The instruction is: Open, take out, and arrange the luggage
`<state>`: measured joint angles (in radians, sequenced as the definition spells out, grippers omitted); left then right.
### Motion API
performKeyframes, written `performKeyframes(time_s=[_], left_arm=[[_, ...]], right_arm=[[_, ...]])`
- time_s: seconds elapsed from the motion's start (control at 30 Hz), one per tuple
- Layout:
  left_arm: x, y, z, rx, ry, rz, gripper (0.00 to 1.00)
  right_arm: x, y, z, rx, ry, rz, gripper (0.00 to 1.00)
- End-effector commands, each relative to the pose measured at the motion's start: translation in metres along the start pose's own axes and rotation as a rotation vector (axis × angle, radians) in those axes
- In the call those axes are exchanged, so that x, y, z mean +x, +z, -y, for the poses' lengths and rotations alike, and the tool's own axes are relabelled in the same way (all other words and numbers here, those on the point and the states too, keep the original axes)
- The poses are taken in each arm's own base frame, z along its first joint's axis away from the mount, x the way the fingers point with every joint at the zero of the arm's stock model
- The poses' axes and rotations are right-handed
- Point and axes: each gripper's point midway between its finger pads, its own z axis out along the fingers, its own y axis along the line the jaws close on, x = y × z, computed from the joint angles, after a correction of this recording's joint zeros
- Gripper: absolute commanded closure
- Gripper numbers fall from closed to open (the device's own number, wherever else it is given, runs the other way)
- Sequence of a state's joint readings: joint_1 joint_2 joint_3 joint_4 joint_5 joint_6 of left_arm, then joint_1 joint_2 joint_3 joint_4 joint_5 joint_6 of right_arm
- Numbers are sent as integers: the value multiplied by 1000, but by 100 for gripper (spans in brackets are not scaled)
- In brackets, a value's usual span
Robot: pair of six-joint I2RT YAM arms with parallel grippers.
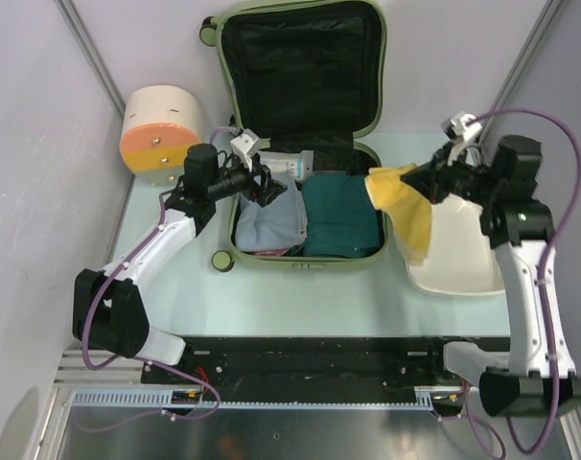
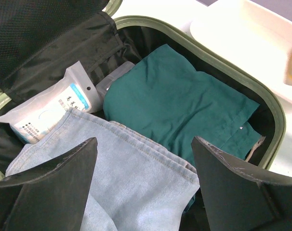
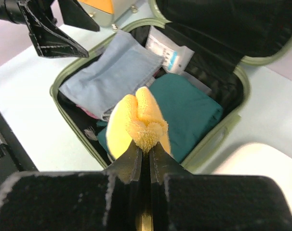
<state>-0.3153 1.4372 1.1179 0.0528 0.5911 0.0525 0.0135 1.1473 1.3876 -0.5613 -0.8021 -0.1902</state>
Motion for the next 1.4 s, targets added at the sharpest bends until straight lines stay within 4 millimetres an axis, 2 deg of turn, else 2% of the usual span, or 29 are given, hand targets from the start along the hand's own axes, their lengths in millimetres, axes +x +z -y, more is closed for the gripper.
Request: performKeyframes(time_s=[0.0, 0.07, 0.2, 0.23, 0.33, 0.4, 0.47, 0.5, 0.57, 0.63, 0.7, 0.73, 0.8, 0.83, 0.9, 0.93, 1.03, 1.07, 1.17, 1.27, 1.37], left_arm=[[-22, -2, 7, 50, 52, 66, 16], [-20, 1, 8, 58, 42, 62, 16], [-20, 4, 7, 65, 36, 59, 17], [-20, 5, 6, 63, 32, 59, 16], [-21, 7, 5, 60, 29, 59, 16], [-21, 7, 4, 56, 28, 58, 16], [-20, 9, 1, 44, 25, 55, 16], [-20, 9, 0, 41, 25, 55, 16], [-18, 10, -1, 36, 18, 51, 16], [-16, 11, -3, 29, 11, 45, 17], [-16, 12, -5, 22, 4, 39, 16], [-14, 13, -6, 19, -2, 32, 16], [-13, 15, -9, 7, -8, 24, 16], [-11, 16, -11, 4, -9, 18, 16], [-9, 16, -13, -12, -13, 10, 16], [-7, 17, -15, -17, -18, 3, 16], [-3, 17, -20, -38, -21, -22, 16], [-1, 17, -21, -41, -21, -33, 15], [15, 12, -23, -61, -17, -99, 13], [31, 4, -26, -68, 52, -180, 11], [52, -8, -28, -61, 134, -289, 12]], right_arm=[[26, -46, -1, 98, 18, -69, 100], [36, -56, -4, 104, 40, -85, 100], [86, -68, 10, 118, 125, -184, 100], [94, -74, 22, 145, 123, -188, 100], [125, -72, 45, 142, 175, -210, 100], [142, -72, 70, 162, 207, -220, 100], [150, -73, 90, 180, 216, -214, 100], [157, -69, 107, 184, 231, -209, 100], [159, -67, 130, 207, 226, -185, 100], [171, -60, 147, 203, 248, -185, 100], [174, -54, 163, 214, 233, -168, 100], [185, -50, 173, 215, 262, -177, 100], [190, -45, 191, 237, 251, -166, 100], [201, -42, 200, 245, 272, -176, 100], [205, -37, 216, 266, 265, -161, 100], [214, -34, 224, 279, 287, -167, 100], [217, -28, 249, 324, 260, -145, 100], [220, -24, 259, 335, 255, -150, 86], [230, -18, 269, 339, 288, -201, 41], [231, -21, 264, 352, 327, -229, 33], [213, -27, 261, 410, 342, -225, 30]])
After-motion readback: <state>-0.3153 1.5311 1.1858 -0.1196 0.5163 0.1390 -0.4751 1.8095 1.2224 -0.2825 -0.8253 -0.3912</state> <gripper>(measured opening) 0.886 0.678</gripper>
